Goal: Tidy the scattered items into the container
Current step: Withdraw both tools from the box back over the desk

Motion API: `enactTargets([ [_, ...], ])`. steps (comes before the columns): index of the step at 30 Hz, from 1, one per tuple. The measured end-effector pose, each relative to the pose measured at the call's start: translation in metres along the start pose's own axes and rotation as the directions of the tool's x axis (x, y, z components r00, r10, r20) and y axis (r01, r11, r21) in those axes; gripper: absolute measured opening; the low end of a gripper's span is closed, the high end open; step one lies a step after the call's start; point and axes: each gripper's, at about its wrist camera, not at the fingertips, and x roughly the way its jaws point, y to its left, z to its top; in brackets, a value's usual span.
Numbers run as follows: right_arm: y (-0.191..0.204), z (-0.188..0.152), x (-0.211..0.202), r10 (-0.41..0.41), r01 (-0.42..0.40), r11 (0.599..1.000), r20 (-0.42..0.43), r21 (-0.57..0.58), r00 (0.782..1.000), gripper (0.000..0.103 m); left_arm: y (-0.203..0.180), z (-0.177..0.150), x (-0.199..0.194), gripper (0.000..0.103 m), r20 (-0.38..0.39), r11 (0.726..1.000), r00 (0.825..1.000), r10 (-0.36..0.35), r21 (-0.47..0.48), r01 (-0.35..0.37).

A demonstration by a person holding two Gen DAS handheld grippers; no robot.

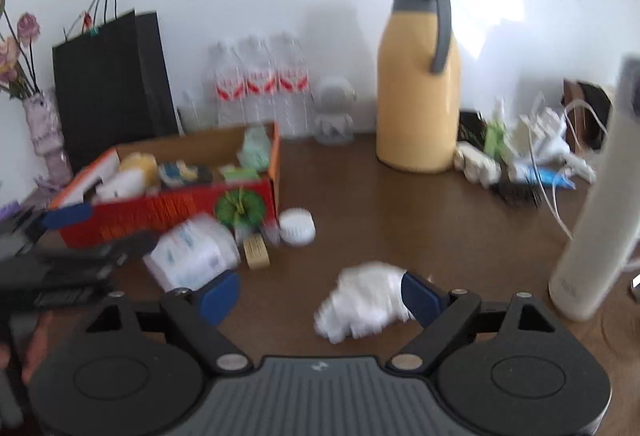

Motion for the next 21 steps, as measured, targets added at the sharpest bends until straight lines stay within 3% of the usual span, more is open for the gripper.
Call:
enactTargets([
  [3, 0.003, -0.021, 0.010, 0.001, -0.003, 0.999, -0.042, -0.036, 0.999, 0.083, 0.008, 0.005, 0.034, 0.102, -0.121, 0.997, 0.993, 0.002, -0.073, -0.011],
  [5, 0.003, -0.023, 0.018, -0.017, 0.015, 0.999, -0.050, -0.046, 0.999, 0.072, 0.014, 0.005, 0.039, 0.089, -0.124, 0.995, 0.991, -0.043, -0.097, 0.031],
  [7, 0.002, -0.019, 0.022, -0.042, 0.041, 0.999, -0.027, -0.028, 0.999, 0.072, 0.014, 0.000, 0.033, 0.067, -0.112, 0.991, 0.990, -0.090, -0.110, 0.078],
  [8, 0.001, -0.014, 0.024, -0.065, 0.065, 0.998, -0.011, -0.014, 0.998, 0.072, 0.012, 0.000, 0.027, 0.067, -0.103, 0.991, 0.990, -0.096, -0.107, 0.085],
  [11, 0.003, -0.001, 0.037, -0.189, 0.189, 0.982, 0.001, -0.012, 0.982, 0.081, 0.001, -0.004, 0.005, 0.060, -0.090, 0.996, 0.996, 0.005, -0.090, -0.014],
  [13, 0.008, 0.005, 0.050, -0.229, 0.229, 0.972, 0.002, -0.047, 0.973, 0.083, -0.002, -0.009, -0.019, 0.056, -0.113, 0.993, 0.992, 0.056, -0.097, -0.067],
  [14, 0.008, 0.007, 0.057, -0.224, 0.223, 0.974, -0.006, -0.048, 0.975, 0.083, -0.003, -0.012, -0.034, 0.046, -0.114, 0.988, 0.989, 0.091, -0.112, -0.104],
  [15, 0.006, 0.010, 0.063, -0.211, 0.210, 0.977, -0.021, -0.038, 0.977, 0.081, -0.002, -0.015, -0.050, 0.029, -0.109, 0.982, 0.986, 0.125, -0.129, -0.138],
  [16, 0.003, 0.011, 0.071, -0.200, 0.199, 0.980, -0.040, -0.023, 0.979, 0.079, -0.001, -0.020, -0.064, 0.029, -0.112, 0.976, 0.983, 0.145, -0.146, -0.161],
  [18, -0.002, 0.010, 0.082, -0.189, 0.191, 0.982, -0.084, 0.011, 0.978, 0.071, 0.002, -0.031, -0.087, 0.030, -0.123, 0.965, 0.978, 0.168, -0.181, -0.188],
  [20, -0.001, 0.004, 0.085, -0.163, 0.166, 0.986, -0.096, 0.021, 0.982, 0.042, 0.004, -0.042, -0.102, 0.030, -0.150, 0.961, 0.972, 0.182, -0.180, -0.208],
  [21, 0.002, 0.002, 0.083, -0.130, 0.133, 0.991, -0.094, 0.018, 0.987, 0.036, 0.007, -0.046, -0.108, 0.034, -0.159, 0.959, 0.970, 0.183, -0.188, -0.212],
])
